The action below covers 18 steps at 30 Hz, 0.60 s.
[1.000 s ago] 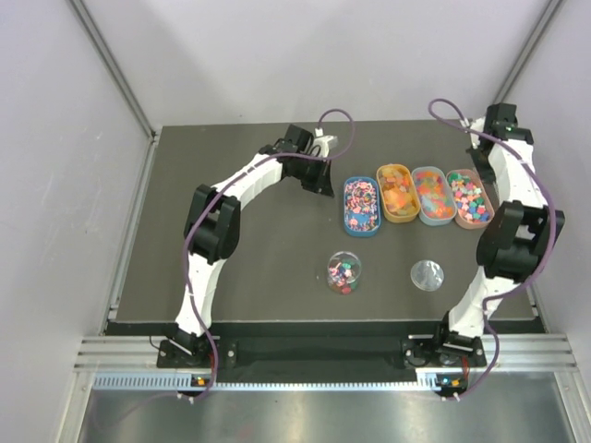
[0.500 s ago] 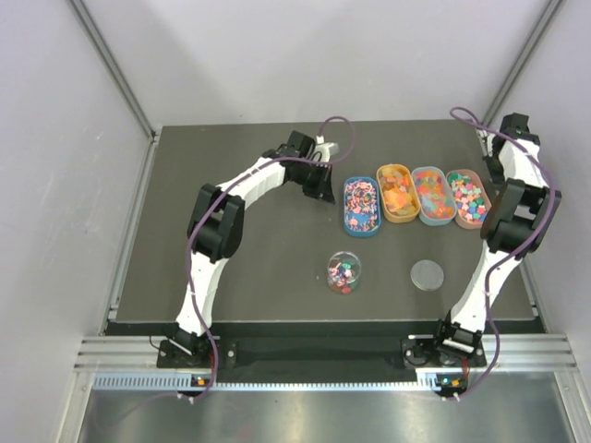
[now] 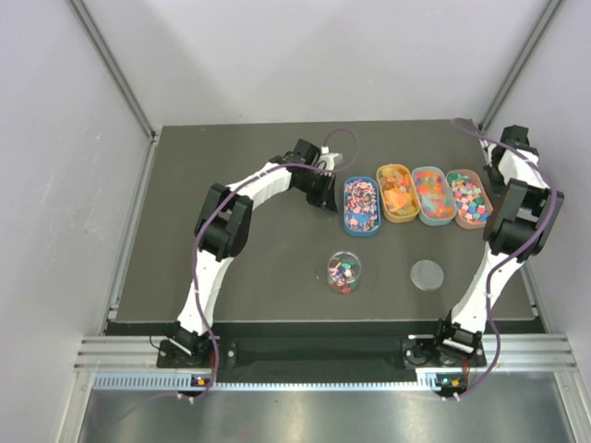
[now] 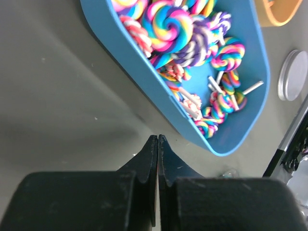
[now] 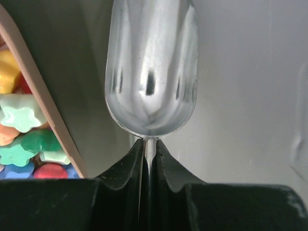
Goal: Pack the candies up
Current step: Scoop the fake candies from the storage box.
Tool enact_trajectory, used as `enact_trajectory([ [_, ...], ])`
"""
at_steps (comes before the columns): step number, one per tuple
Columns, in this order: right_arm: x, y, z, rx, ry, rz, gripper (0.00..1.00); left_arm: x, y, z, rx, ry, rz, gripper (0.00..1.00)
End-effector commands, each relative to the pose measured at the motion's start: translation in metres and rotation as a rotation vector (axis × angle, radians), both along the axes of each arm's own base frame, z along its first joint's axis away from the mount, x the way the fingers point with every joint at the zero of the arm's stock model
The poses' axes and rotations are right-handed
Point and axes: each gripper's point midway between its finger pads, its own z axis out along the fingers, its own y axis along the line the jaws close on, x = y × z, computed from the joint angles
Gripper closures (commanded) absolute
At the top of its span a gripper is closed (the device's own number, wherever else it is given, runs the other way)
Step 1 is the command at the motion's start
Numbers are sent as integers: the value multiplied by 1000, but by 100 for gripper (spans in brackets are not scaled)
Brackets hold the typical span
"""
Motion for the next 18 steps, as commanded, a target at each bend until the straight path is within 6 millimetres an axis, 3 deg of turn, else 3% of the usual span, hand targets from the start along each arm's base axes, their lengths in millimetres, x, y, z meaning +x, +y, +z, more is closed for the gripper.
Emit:
enact_trajectory([
  [1, -17, 59, -13, 135, 92, 165, 100, -3, -9, 0, -29, -15, -34, 100],
  [12, -24, 135, -20, 145, 116, 353, 100, -7, -15, -5, -35, -5, -50, 100],
  [18, -27, 147, -18, 151, 118, 369, 100, -11, -15, -3, -38, -3, -56, 100],
])
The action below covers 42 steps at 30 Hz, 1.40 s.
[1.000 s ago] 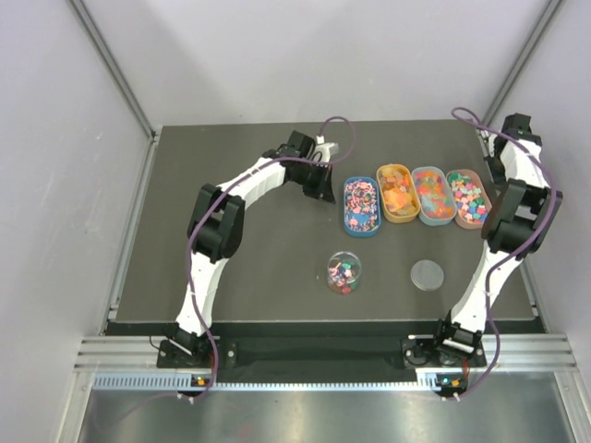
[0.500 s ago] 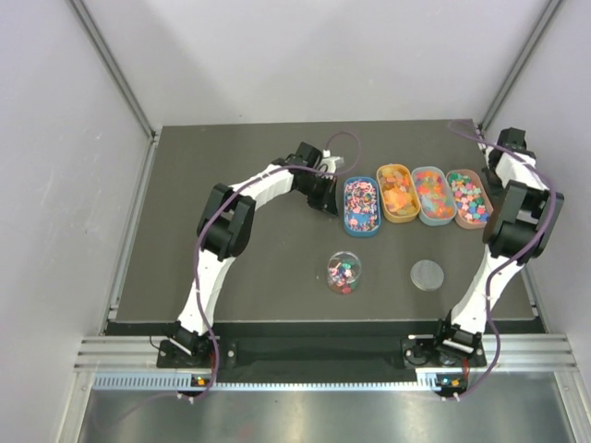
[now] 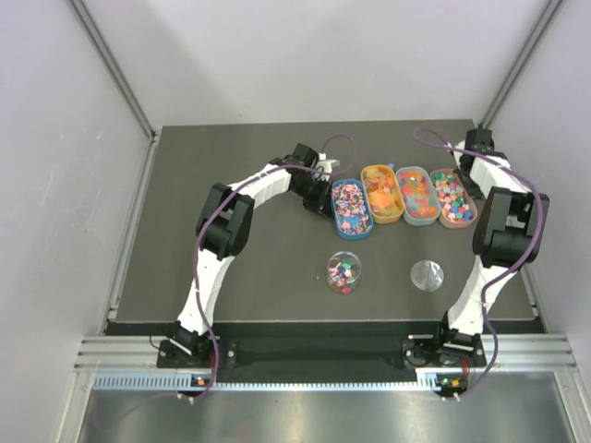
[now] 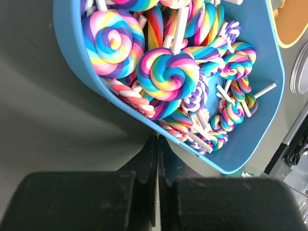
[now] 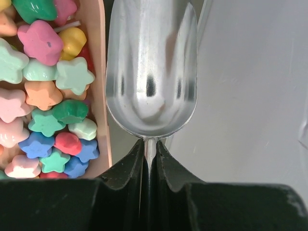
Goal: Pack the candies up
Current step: Scoop the fake candies from the storage box.
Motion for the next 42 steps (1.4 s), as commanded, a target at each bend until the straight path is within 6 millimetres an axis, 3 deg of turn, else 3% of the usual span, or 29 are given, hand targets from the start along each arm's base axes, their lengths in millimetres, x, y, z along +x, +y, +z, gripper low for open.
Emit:
enact_trajectory([
  [1, -27, 70, -30, 210, 154, 162, 100, -1, -24, 20, -85, -74, -55, 100],
  [4, -25, 53, -21, 151, 138, 104, 100, 4, -16, 27, -43, -112, -38, 100],
  [7, -22, 19, 9, 114, 60, 16, 100, 23, 5, 56, -17, -211, 2, 100],
  [8, -25, 9, 19, 90, 50, -9, 100, 36, 16, 82, -30, -265, 26, 100],
  [10, -34, -12, 50, 66, 5, -61, 100, 48, 32, 102, 1, -330, 34, 99],
  [11, -38, -15, 61, 65, -12, -73, 100, 62, 37, 130, -16, -396, 48, 98],
  [14, -52, -17, 103, 71, -70, -85, 100, 82, 39, 163, -23, -518, 47, 95],
  [17, -64, -2, 134, 104, -101, -27, 100, 100, 23, 180, -103, -592, 35, 93],
  [19, -77, 22, 139, 210, -67, 32, 100, 108, 11, 180, -161, -606, 32, 89],
  [20, -81, 26, 143, 223, -65, 27, 100, 118, 3, 170, -179, -597, 56, 88],
  [21, -91, 36, 141, 261, -40, 8, 100, 130, -5, 172, -208, -643, 70, 86],
  [22, -95, 49, 139, 313, -24, 16, 100, 139, -12, 150, -215, -632, 69, 87],
  [24, -107, 71, 130, 385, 28, -4, 100, 158, -25, 154, -286, -660, 114, 93],
  [26, -115, 91, 127, 387, 39, 41, 100, 175, -34, 135, -320, -625, 175, 97],
  [28, -120, 117, 131, 389, 46, 104, 100, 194, -38, 134, -325, -704, 215, 99],
  [32, -135, 126, 127, 426, 97, 82, 100, 210, -51, 133, -334, -813, 245, 100],
  [38, -142, 133, 107, 473, 215, 51, 100, 205, -65, 114, -341, -785, 244, 100],
  [42, -142, 141, 91, 472, 287, 60, 100, 203, -69, 112, -359, -765, 244, 100],
])
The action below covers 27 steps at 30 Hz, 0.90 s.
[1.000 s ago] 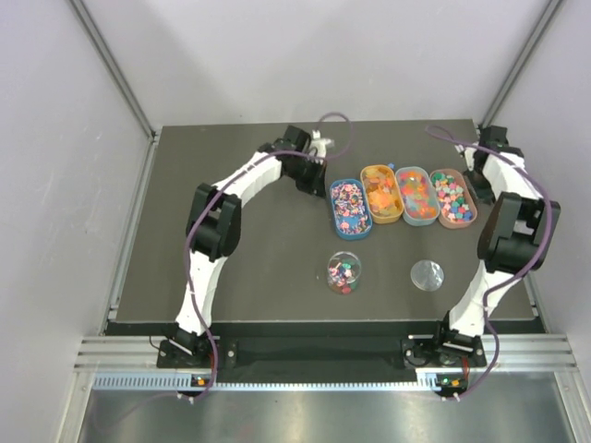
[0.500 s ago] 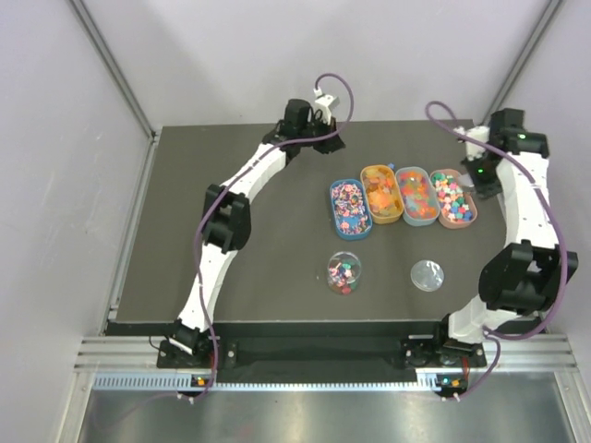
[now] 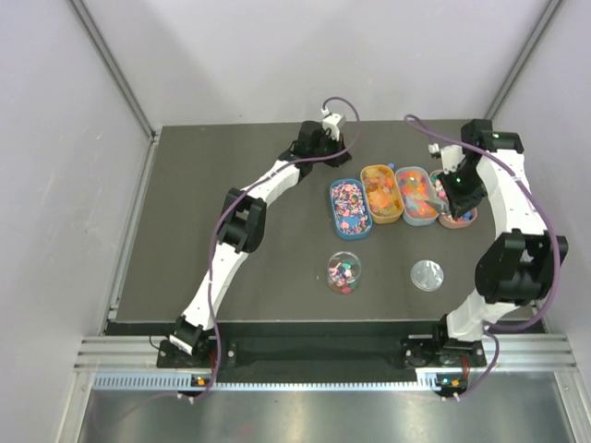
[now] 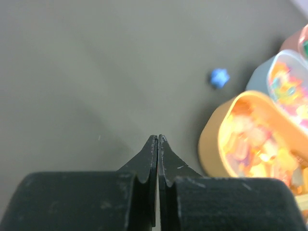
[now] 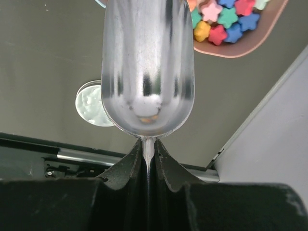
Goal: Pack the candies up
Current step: Scoop the fake candies from the storage box.
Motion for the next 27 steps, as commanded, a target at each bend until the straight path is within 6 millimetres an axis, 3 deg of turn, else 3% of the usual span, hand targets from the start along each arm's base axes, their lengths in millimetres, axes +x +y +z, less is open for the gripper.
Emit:
enact_trajectory([
  [1, -13, 15, -13, 26, 115, 18, 100, 7, -13, 69, -113, -134, -10, 100],
  [5, -10, 25, -26, 29, 170, 39, 100, -4, -12, 82, -143, -124, -36, 100],
  [12, -5, 23, -53, 19, 271, 28, 100, -24, -8, 101, -183, -97, -93, 100],
  [17, -6, 18, -57, -9, 292, 16, 100, -35, 9, 113, -197, -85, -118, 100],
  [21, -2, 15, -61, -29, 298, 9, 100, -33, 28, 118, -224, -32, -117, 100],
  [25, 13, 12, -65, -45, 284, 5, 100, -28, 51, 124, -223, -17, -90, 100],
  [27, 22, 22, -72, -52, 291, 38, 100, -29, 60, 127, -220, -2, -88, 100],
])
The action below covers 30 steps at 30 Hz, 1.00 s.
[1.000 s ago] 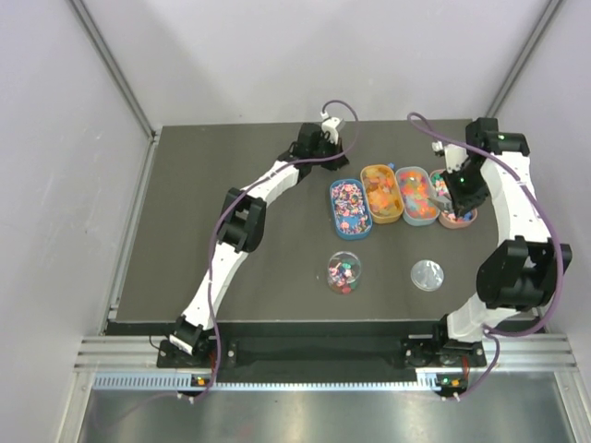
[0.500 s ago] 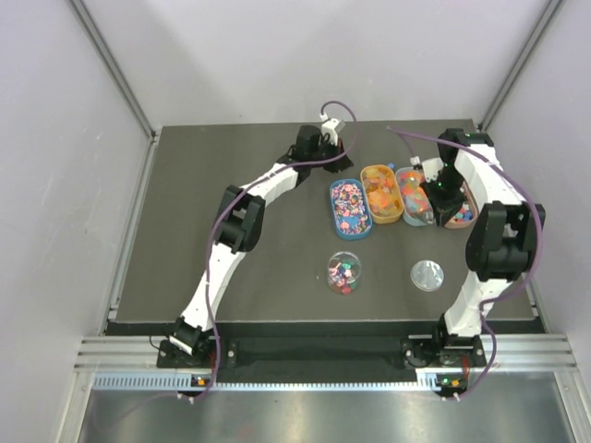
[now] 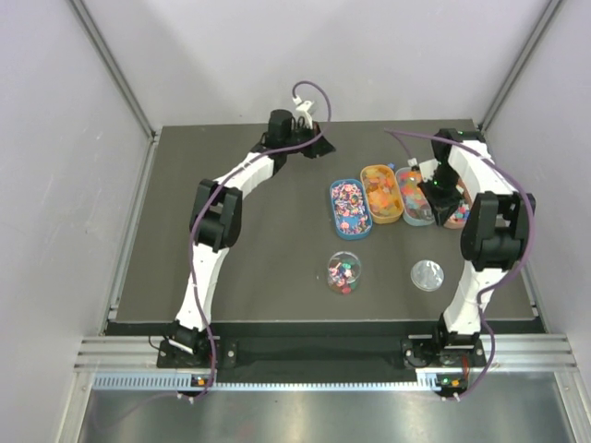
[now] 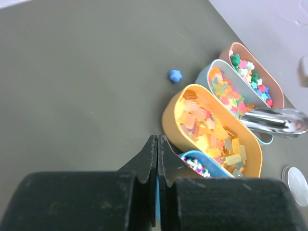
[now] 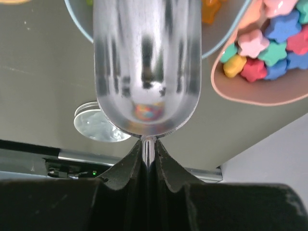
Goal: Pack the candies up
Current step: Scoop the fake candies from the storage box.
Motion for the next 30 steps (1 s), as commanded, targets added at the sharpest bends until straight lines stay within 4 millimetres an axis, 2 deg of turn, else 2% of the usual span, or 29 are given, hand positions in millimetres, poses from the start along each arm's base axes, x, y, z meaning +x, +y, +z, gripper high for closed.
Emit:
enact_trajectory([
  [1, 9, 8, 1, -29, 30, 24, 100, -4, 16, 54, -52, -68, -16, 100],
  [3, 16, 10, -7, -33, 44, 34, 100, -5, 25, 61, -51, -74, -12, 100],
  [7, 32, 16, -14, -38, 30, 49, 100, -9, 37, 60, -35, -68, -5, 100],
  [11, 34, 26, -22, -31, 43, 66, 100, -10, 46, 61, -28, -75, 10, 100],
  [18, 31, 33, -35, -22, 69, 74, 100, -16, 48, 60, -25, -70, 4, 100],
  [23, 40, 34, -44, -20, 50, 67, 100, -16, 48, 61, -25, -74, 2, 100],
  [30, 40, 34, -65, -27, 78, 70, 100, -21, 51, 59, -5, -74, -6, 100],
])
